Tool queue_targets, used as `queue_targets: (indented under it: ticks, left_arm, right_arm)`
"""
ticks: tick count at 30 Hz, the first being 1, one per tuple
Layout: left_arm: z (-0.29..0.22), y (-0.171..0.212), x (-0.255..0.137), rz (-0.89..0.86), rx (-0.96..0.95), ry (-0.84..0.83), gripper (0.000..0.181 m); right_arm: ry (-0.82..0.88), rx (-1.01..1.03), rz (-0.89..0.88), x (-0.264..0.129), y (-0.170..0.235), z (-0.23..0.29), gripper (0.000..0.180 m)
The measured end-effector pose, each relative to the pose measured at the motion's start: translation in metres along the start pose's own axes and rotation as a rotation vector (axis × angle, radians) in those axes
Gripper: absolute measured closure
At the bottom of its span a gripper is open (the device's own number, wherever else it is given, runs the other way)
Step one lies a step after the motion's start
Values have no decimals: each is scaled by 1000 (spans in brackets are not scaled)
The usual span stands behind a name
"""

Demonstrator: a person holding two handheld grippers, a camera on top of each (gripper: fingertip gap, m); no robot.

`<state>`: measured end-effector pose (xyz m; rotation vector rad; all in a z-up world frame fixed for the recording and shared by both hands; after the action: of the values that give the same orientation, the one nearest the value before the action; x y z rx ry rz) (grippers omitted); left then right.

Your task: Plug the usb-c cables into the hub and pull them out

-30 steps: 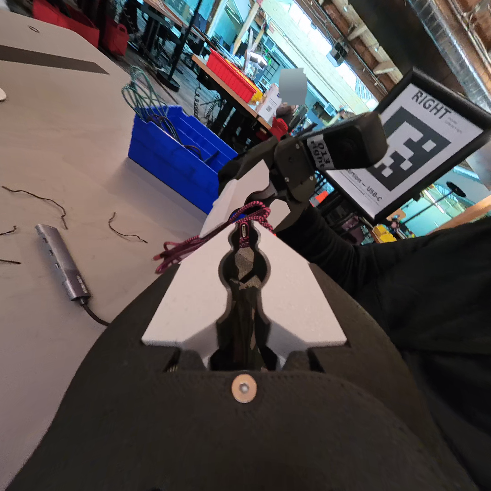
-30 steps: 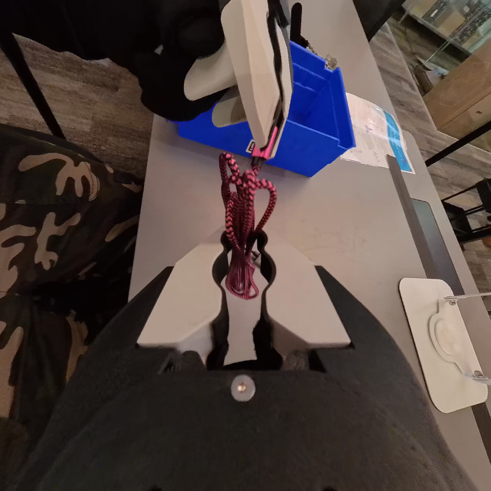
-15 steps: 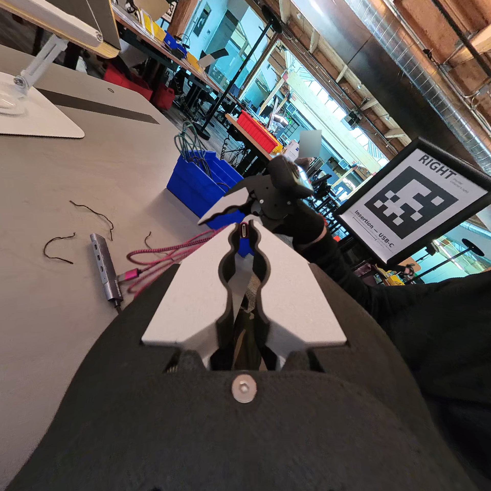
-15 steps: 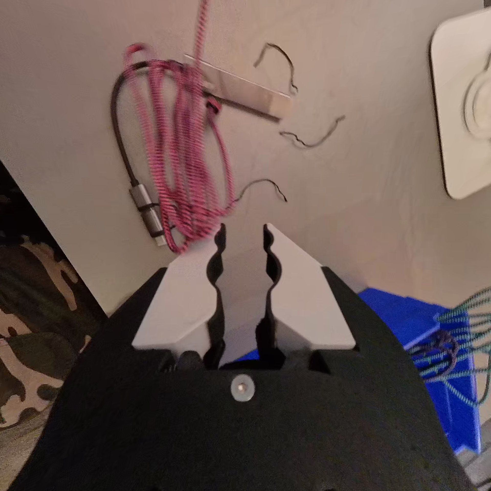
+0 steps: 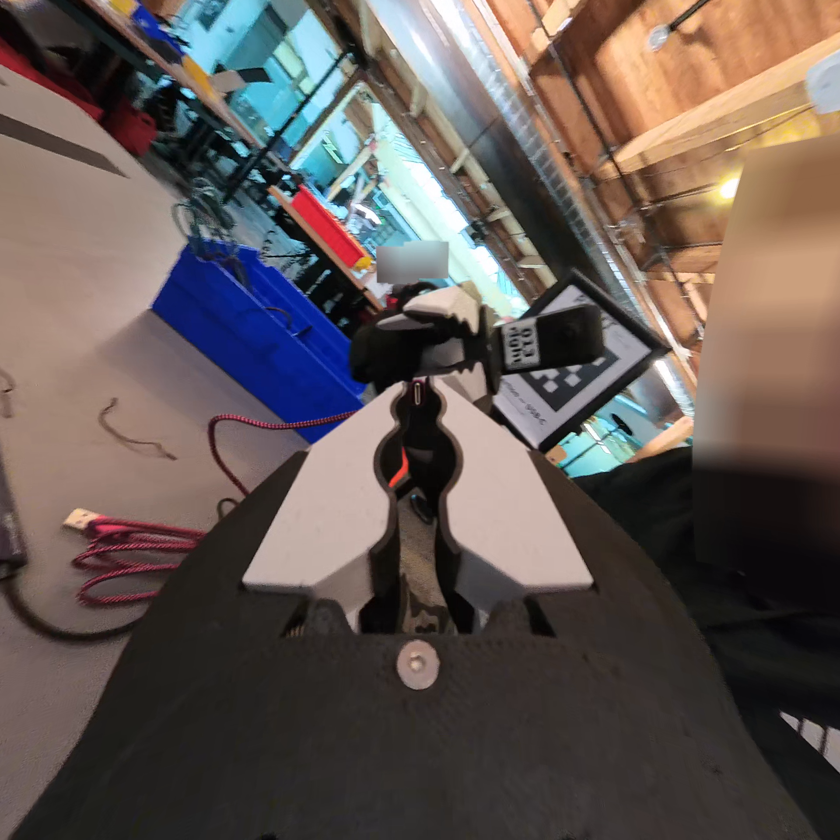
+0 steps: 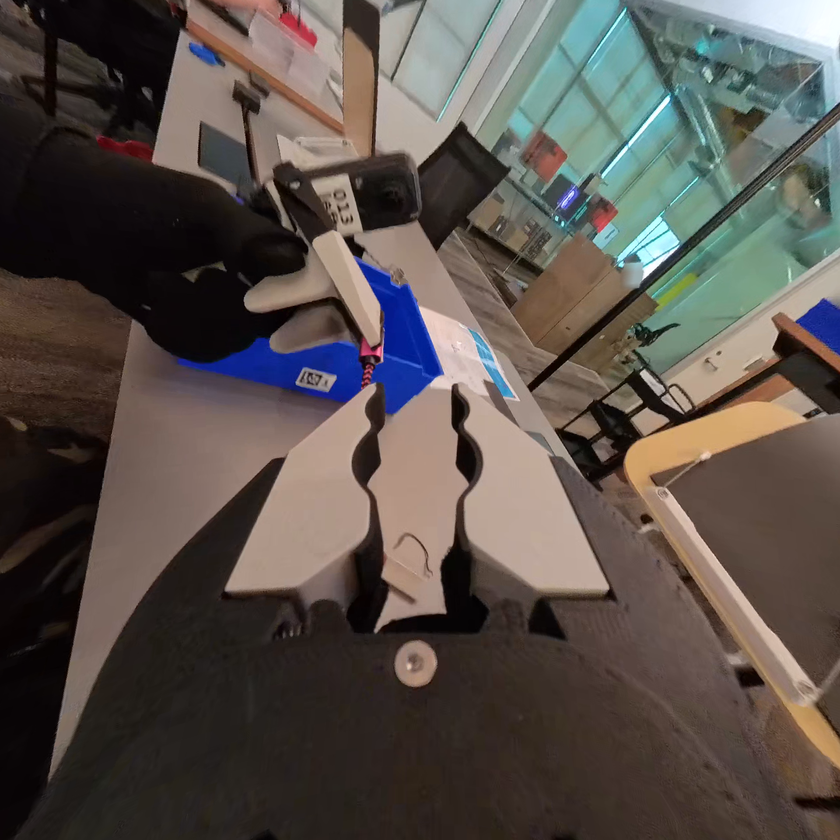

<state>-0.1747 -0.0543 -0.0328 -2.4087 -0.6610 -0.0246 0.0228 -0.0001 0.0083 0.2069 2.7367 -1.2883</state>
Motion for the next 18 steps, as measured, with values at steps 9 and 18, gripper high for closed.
queue_targets:
  ticks: [9,18]
  left_arm:
    - [3,7,6,-41,-33,149,177]
    - [2,10,10,-32,-89,258,177]
  right_arm:
    - [-29,39,-142,10,-11,14,160]
    - [-2,-67,-119,14,-18,24,171]
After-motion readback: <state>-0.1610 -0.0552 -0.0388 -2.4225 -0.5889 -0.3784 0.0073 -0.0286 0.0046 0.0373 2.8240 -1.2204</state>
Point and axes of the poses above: each gripper's, where its closed fingertips meet, x out along the fingers, y out of its underside, z = x × y across the jaws, the point moved 10 cm from there along -x, back along the fingers, and after that the axes turned 6 degrees about -x, right-handed, at the moved point
